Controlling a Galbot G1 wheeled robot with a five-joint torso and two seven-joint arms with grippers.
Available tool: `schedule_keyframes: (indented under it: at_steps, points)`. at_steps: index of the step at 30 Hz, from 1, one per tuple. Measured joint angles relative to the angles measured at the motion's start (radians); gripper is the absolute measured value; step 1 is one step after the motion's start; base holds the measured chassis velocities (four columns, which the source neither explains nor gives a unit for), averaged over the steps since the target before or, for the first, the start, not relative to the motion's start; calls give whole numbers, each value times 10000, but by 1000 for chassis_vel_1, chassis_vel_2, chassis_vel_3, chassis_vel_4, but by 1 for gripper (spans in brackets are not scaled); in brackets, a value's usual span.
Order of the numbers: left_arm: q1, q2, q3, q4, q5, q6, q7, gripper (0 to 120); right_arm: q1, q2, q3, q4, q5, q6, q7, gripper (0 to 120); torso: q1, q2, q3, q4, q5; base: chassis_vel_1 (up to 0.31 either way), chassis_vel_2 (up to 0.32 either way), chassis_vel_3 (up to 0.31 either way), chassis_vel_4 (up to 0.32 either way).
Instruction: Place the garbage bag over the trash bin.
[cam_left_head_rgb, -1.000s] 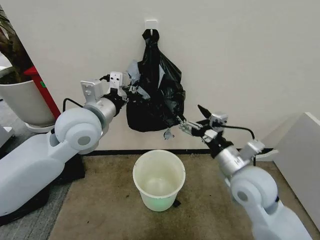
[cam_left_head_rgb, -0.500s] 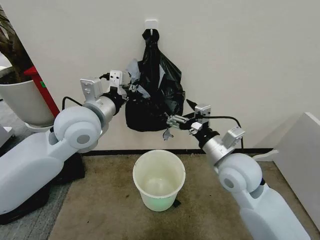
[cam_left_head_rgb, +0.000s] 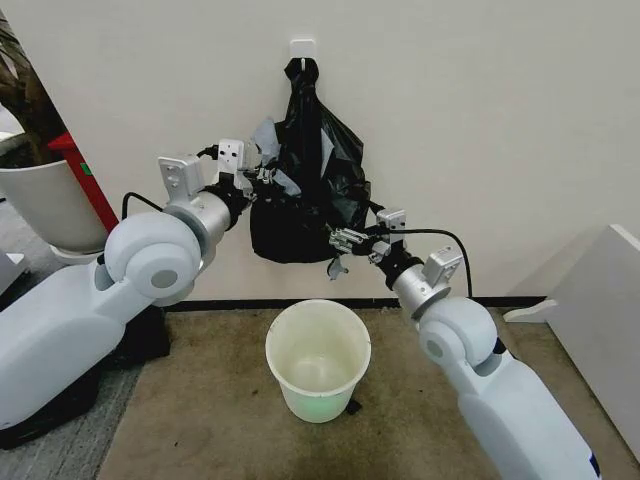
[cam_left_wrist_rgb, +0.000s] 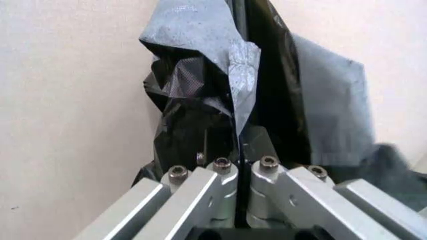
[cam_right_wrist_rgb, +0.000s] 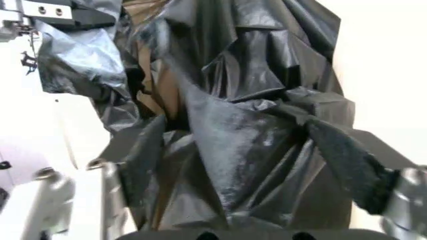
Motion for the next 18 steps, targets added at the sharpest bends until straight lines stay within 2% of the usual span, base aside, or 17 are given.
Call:
schedule_keyframes:
  at_steps: [3, 5, 12, 14, 18]
  points:
    - [46, 7, -6, -19, 0, 1, 5, 0, 48, 38, -2, -59, -11, 59, 60, 63, 0, 0, 0, 0, 0, 0, 0, 0, 0]
    - [70, 8, -11, -27, 0, 0, 5, 0, 76, 44, -5, -68, -10, 69, 83, 60, 0, 0, 0, 0, 0, 0, 0, 0, 0]
    - [138, 7, -79, -32, 0, -3, 6, 0, 218, 88, -37, -223, 17, 118, 151, 30, 0, 0, -1, 0, 0, 0, 0, 0, 0]
    - [166, 12, -99, -36, 2, -11, 6, 0, 240, 93, -47, -244, 38, 123, 179, 27, 0, 0, -1, 0, 0, 0, 0, 0, 0]
    - [302, 100, -218, -85, 8, -67, 10, 0, 343, 90, -50, -285, 250, 127, 351, 8, 0, 0, -1, 0, 2, 0, 0, 0, 0]
